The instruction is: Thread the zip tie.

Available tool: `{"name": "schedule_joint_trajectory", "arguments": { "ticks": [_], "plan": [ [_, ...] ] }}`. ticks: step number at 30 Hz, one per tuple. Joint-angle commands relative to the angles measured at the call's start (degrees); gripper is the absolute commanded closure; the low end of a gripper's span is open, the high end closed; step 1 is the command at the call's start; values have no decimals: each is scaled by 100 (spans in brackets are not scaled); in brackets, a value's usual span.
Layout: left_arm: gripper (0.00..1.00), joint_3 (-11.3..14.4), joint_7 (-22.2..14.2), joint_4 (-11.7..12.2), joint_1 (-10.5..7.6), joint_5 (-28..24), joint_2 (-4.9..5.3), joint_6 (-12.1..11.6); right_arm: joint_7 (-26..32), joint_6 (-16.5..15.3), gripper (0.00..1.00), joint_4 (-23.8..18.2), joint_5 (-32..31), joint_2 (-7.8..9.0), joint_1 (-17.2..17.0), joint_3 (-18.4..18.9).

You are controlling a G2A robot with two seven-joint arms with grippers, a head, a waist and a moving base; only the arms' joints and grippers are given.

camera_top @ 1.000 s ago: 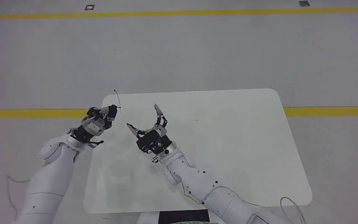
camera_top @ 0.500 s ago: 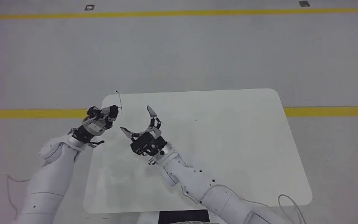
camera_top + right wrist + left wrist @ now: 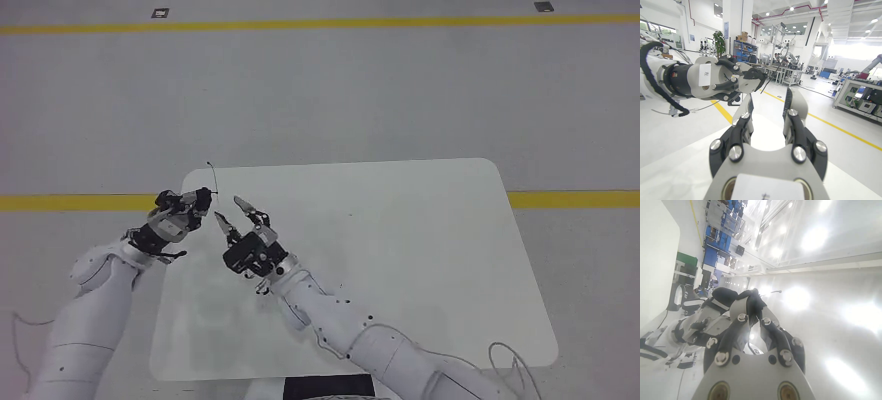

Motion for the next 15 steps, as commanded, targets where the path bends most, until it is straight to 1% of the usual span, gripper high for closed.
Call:
{"name": "schedule_joint_trajectory", "arguments": {
  "ticks": [1,5,10,14,15],
  "plan": [
    [100,0,0,0,0,0,0,0,-9,0,77,60,5,-39,25,-10],
    [100,0,0,0,0,0,0,0,-22,-19,80,176,13,-118,76,-29],
    [100,0,0,0,0,0,0,0,-25,-44,80,299,17,-211,133,-46],
    [100,0,0,0,0,0,0,0,-42,-40,85,382,13,-279,172,-45],
    [100,0,0,0,0,0,0,0,-47,-33,85,408,12,-299,182,-42]
  ]
}}
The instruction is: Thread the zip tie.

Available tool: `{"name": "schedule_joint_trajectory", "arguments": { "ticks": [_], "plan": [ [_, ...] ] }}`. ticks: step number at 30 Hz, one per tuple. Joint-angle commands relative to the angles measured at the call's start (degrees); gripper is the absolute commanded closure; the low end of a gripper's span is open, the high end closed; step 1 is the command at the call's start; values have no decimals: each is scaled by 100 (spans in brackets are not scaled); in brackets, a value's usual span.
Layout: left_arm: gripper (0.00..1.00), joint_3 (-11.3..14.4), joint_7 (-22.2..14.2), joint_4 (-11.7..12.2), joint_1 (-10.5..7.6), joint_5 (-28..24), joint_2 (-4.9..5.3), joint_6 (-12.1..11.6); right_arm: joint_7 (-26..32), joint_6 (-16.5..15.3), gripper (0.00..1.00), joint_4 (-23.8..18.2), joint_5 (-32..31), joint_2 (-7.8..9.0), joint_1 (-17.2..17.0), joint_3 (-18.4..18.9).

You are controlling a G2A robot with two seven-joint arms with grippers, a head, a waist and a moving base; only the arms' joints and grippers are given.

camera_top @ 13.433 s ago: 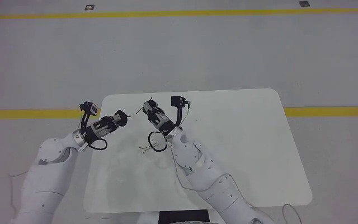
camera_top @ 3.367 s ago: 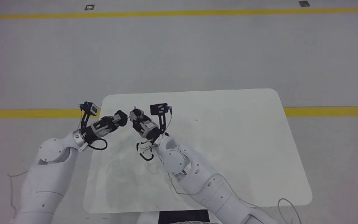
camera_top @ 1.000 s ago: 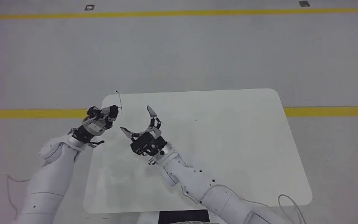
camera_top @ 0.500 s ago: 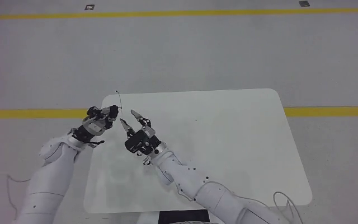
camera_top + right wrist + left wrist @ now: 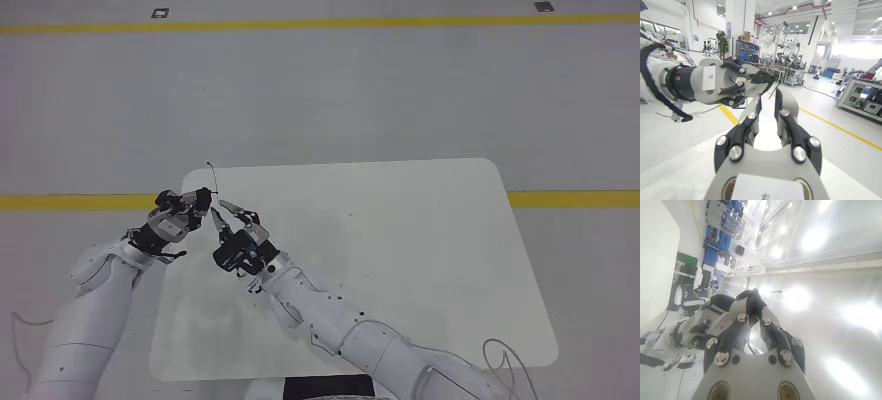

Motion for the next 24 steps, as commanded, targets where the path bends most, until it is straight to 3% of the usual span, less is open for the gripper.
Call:
{"name": "schedule_joint_trajectory", "arguments": {
  "ticks": [1,7,10,24],
  "plan": [
    [100,0,0,0,0,0,0,0,-11,10,85,37,0,-28,12,6],
    [100,0,0,0,0,0,0,0,-79,85,89,122,12,-105,22,65],
    [100,0,0,0,0,0,0,0,-78,120,100,156,-5,-133,16,97],
    [100,0,0,0,0,0,0,0,142,262,100,396,-113,-187,-39,334]
  ]
}}
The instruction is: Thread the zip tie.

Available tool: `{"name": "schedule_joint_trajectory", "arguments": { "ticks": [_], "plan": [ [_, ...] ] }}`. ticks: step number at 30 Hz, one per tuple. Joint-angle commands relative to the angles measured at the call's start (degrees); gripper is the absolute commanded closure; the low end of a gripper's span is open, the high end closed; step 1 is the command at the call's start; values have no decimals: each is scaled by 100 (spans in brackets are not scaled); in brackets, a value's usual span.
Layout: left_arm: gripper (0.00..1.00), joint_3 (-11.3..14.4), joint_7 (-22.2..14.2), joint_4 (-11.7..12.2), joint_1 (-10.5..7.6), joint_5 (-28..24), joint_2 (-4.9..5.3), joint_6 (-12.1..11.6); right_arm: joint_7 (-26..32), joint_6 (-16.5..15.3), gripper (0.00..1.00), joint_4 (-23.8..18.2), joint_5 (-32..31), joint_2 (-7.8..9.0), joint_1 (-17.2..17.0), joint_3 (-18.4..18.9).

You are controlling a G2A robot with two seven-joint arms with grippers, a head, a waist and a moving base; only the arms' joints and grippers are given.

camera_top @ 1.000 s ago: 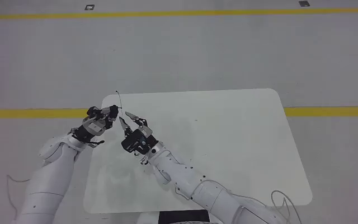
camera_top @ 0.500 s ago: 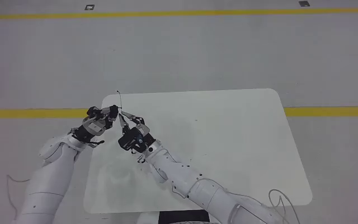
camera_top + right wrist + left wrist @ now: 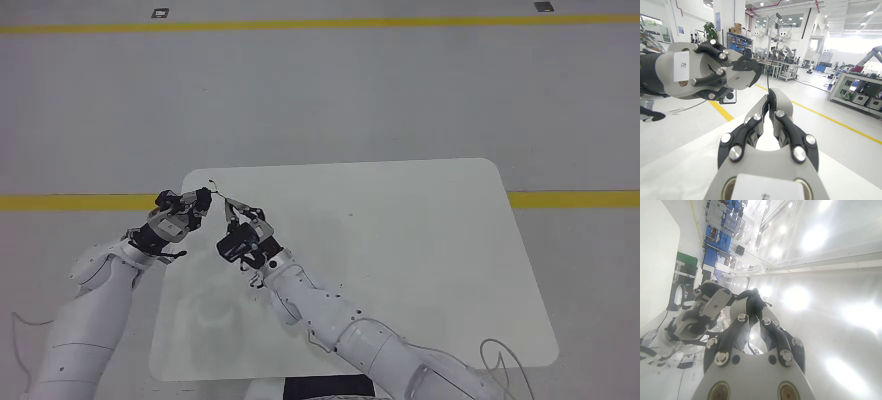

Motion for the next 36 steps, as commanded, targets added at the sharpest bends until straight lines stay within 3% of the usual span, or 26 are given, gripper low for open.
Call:
{"name": "schedule_joint_trajectory", "arguments": {
  "ticks": [1,22,23,24,26,29,31,36],
  "plan": [
    [100,0,0,0,0,0,0,0,44,27,100,35,-23,-1,-8,35],
    [100,0,0,0,0,0,0,0,522,118,100,217,-105,-28,-119,386],
    [100,0,0,0,0,0,0,0,517,118,91,212,-111,-21,-134,420],
    [100,0,0,0,0,0,0,0,505,118,67,189,-118,-12,-157,451],
    [100,0,0,0,0,0,0,0,475,118,0,124,-101,18,-237,543],
    [100,0,0,0,0,0,0,0,409,33,0,-32,-110,111,-402,741],
    [100,0,0,0,0,0,0,0,318,-241,0,-234,-72,219,-550,957],
    [100,0,0,0,0,0,0,0,271,-1482,0,-1104,135,553,-1020,1642]
  ]
}}
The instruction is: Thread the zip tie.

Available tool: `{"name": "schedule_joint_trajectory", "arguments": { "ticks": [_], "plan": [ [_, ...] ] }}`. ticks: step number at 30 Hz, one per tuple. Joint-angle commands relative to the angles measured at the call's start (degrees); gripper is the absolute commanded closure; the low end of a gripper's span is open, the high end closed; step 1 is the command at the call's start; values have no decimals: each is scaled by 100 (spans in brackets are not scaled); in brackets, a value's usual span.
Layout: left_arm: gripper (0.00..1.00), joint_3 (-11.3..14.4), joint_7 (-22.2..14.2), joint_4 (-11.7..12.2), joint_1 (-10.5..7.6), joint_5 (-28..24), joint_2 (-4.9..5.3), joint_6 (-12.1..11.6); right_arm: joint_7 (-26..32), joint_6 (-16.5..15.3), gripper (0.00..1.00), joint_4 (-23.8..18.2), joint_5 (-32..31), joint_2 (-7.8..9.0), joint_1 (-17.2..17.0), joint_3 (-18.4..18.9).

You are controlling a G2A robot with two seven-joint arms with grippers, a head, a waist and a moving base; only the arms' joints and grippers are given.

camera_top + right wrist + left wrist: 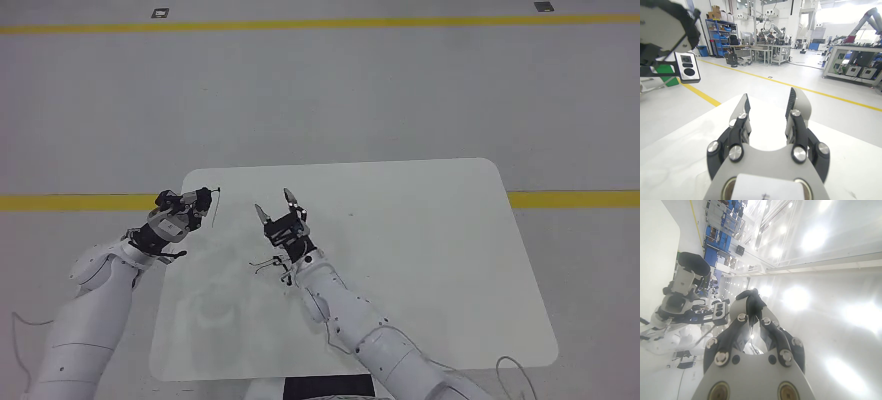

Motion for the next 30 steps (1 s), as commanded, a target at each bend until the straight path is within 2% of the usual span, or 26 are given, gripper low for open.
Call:
{"name": "schedule_joint_trajectory", "arguments": {
  "ticks": [1,3,13,16,17,18,19,24,27,30],
  "plan": [
    [100,0,0,0,0,0,0,0,18,-681,0,-487,215,139,-254,347],
    [100,0,0,0,0,0,0,0,68,-1264,0,-915,469,243,-473,609],
    [100,0,0,0,0,0,0,0,68,-1264,0,-915,469,243,-473,609],
    [100,0,0,0,0,0,0,0,193,-1552,0,-1068,863,258,-525,701],
    [100,0,0,0,0,0,0,0,262,-1831,0,-1148,1208,264,-573,751],
    [100,0,0,0,0,0,0,0,487,-2438,0,-1255,1971,269,-643,846],
    [100,0,0,0,0,0,0,0,742,-2603,0,-1346,2387,287,-648,900],
    [100,0,0,0,0,0,0,0,2005,-2603,0,-1899,4025,510,-714,930],
    [100,0,0,0,0,0,0,0,2720,-2603,0,-2303,5230,665,-744,909],
    [100,0,0,0,0,0,0,0,2720,-2603,0,-2303,5230,665,-744,909]
  ]
}}
